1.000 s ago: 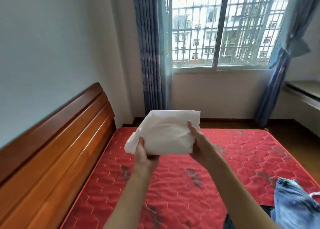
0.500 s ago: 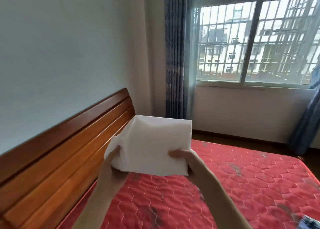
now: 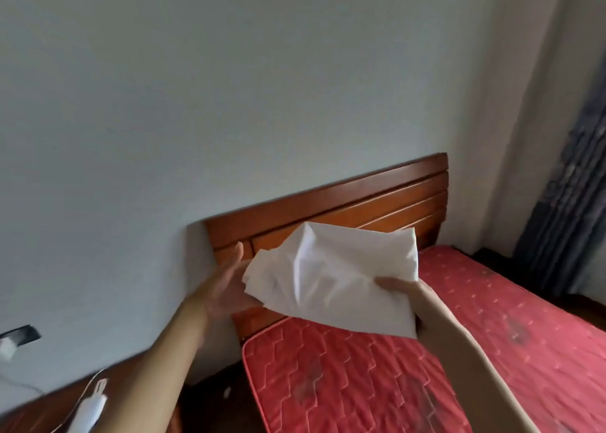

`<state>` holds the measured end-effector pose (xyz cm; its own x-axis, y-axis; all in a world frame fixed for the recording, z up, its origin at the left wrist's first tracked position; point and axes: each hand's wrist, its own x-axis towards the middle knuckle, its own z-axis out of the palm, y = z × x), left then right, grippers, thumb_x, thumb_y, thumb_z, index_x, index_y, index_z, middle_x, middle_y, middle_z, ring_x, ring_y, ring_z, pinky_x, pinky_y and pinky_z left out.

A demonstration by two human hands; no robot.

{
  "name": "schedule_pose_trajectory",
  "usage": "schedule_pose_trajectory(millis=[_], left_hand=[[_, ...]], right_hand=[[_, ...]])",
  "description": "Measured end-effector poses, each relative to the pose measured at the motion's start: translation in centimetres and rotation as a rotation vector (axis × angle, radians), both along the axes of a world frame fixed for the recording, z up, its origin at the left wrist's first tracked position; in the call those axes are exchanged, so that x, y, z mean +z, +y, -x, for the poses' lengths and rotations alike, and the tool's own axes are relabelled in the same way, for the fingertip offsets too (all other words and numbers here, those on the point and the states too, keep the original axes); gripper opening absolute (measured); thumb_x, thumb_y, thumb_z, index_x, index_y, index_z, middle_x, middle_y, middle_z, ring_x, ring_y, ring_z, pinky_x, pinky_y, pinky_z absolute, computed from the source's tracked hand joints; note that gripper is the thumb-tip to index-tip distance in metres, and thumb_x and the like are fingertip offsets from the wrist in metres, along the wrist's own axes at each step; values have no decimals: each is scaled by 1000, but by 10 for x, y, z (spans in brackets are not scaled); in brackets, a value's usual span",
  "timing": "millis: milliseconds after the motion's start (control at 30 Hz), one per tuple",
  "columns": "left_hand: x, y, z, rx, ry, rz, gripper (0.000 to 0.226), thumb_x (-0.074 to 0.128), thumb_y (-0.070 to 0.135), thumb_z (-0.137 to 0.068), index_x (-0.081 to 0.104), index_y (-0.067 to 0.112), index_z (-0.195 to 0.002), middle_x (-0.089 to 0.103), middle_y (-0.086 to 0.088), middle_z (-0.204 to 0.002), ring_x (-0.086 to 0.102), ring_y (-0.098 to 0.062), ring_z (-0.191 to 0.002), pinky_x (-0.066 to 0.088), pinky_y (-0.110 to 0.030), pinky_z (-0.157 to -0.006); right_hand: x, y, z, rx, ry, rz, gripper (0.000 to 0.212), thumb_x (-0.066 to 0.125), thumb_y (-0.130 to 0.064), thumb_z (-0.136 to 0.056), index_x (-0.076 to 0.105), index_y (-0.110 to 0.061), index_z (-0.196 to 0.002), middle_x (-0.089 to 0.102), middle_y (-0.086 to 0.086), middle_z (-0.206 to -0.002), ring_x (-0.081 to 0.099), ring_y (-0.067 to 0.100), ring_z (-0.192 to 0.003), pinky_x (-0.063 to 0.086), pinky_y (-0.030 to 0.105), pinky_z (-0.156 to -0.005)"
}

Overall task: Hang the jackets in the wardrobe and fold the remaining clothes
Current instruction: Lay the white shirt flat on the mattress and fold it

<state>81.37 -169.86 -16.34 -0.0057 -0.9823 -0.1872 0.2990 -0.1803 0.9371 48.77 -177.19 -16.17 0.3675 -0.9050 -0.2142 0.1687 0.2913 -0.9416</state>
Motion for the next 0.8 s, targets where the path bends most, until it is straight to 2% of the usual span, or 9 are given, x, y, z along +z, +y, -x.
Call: schedule_pose_trajectory(millis=[67,133,300,367,433,533,633,733,800], left_hand=[[5,30,-35,-4,-54,-14,97,82,71,-56,64,15,-133,60,-19,-135,61,-31,-120,54,-43,-94],[2,59,-68,55,-150,-7,95,92,63,-40,70,20,-121,71,-12,-121,69,-26,-108,58,-40,-84],[-22,143,-155,376,-319,-80,81,91,54,-55,65,17,-122,75,-5,-112,71,-24,-104,57,-39,-89],[-38,181,-194,508,-284,-120,68,90,41,-65,66,13,-122,76,-4,-107,74,-21,-94,58,-30,-77],[-53,218,-229,601,-211,-173,72,93,31,-63,65,7,-124,75,-7,-108,74,-24,-96,59,-34,-78],[-66,285,-275,667,-92,-252,80,96,25,-58,61,5,-127,72,-13,-118,69,-30,-109,55,-43,-96],[-77,356,-303,716,21,-299,57,86,12,-72,63,5,-124,72,-15,-117,70,-29,-106,58,-39,-87],[-85,417,-318,761,91,-268,82,98,17,-53,62,4,-126,70,-17,-120,70,-29,-106,58,-38,-82],[-90,454,-326,841,129,-244,86,100,17,-45,65,7,-123,70,-17,-121,69,-30,-107,58,-41,-86]], right_hand=[[-3,-1,-46,15,62,33,31,70,-7,-84,66,-10,-115,76,17,-100,73,36,-88,61,47,-71],[-4,5,-98,59,130,75,27,70,-5,-84,66,-6,-112,75,18,-97,72,35,-84,59,43,-68],[2,52,-237,317,136,145,22,70,-5,-84,66,-8,-105,74,18,-95,72,35,-80,59,43,-64],[5,76,-289,443,103,162,24,69,-2,-83,68,-8,-107,75,18,-98,73,35,-84,61,49,-73],[8,100,-334,544,72,172,28,67,1,-84,68,-10,-110,75,16,-101,73,36,-90,59,54,-84],[10,138,-399,704,35,161,30,65,3,-83,69,-8,-111,74,18,-105,72,37,-94,59,49,-81],[9,179,-458,907,18,152,30,62,4,-83,69,-7,-110,73,22,-108,72,39,-95,60,47,-78],[8,220,-511,1137,1,155,38,59,9,-84,66,-6,-118,70,26,-114,69,44,-103,58,53,-85],[9,248,-545,1274,-14,158,38,58,10,-84,63,-3,-119,69,27,-114,69,45,-102,60,50,-80]])
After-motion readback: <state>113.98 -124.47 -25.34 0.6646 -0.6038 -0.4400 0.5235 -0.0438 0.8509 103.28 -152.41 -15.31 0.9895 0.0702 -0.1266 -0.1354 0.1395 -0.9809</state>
